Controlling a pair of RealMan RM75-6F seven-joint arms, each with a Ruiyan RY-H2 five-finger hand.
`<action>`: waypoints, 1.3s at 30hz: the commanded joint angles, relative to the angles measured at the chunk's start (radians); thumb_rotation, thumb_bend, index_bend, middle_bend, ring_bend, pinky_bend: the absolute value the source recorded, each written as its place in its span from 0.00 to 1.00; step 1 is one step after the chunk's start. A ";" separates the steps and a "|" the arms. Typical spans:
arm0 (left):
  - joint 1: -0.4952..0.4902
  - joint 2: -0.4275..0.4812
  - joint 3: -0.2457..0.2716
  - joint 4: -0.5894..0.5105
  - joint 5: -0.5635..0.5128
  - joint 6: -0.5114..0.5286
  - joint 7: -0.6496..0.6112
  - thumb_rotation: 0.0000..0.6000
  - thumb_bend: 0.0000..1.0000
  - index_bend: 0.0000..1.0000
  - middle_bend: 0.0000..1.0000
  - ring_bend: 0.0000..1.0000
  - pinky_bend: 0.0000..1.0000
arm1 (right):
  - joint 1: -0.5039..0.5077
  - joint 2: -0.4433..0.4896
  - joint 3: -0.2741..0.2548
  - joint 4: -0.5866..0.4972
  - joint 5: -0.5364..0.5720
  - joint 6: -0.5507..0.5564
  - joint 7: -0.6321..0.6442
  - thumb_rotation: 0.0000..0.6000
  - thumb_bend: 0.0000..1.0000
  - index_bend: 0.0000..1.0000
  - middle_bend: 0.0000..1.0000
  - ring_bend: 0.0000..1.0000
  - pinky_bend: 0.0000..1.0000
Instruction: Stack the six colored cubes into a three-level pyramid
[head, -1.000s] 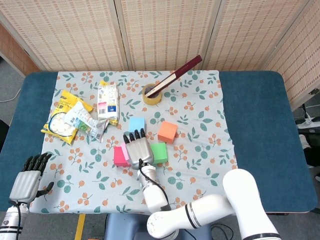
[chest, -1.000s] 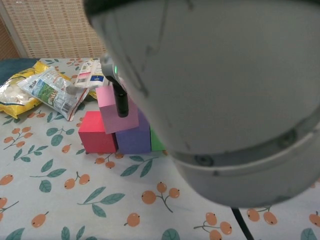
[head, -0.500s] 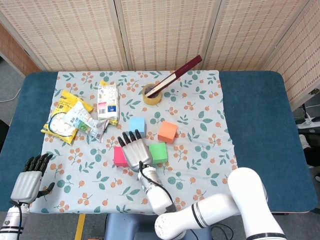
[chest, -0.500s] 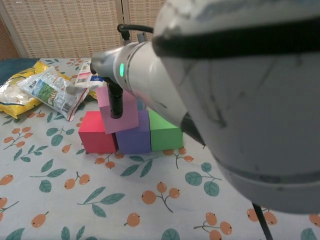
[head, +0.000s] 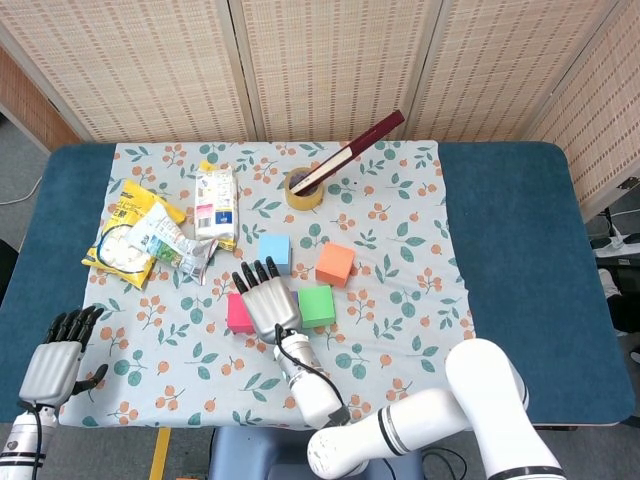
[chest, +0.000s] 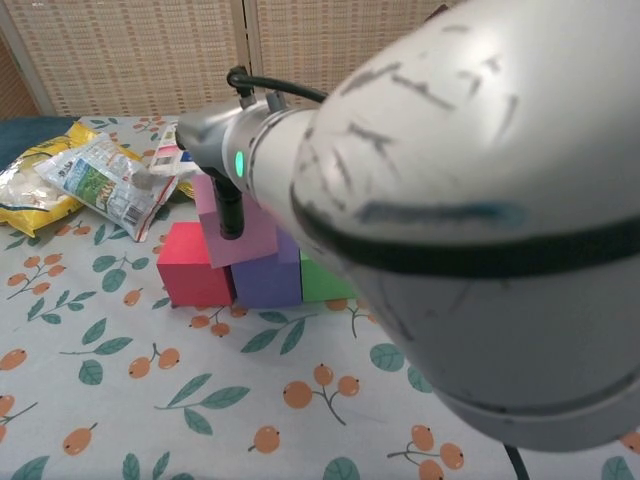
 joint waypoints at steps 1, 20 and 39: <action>-0.001 0.000 -0.001 -0.001 -0.002 -0.001 0.002 1.00 0.31 0.00 0.04 0.00 0.05 | 0.000 -0.011 -0.010 0.019 -0.026 -0.007 0.013 1.00 0.18 0.00 0.00 0.00 0.00; 0.001 0.010 -0.003 -0.004 -0.006 0.000 -0.009 1.00 0.31 0.00 0.04 0.00 0.05 | 0.000 -0.089 0.035 0.093 -0.043 -0.012 0.048 1.00 0.18 0.00 0.00 0.00 0.00; 0.001 0.010 -0.003 -0.005 -0.007 -0.001 -0.008 1.00 0.31 0.00 0.04 0.00 0.05 | 0.001 -0.102 0.032 0.123 -0.056 0.000 0.003 1.00 0.18 0.00 0.00 0.00 0.00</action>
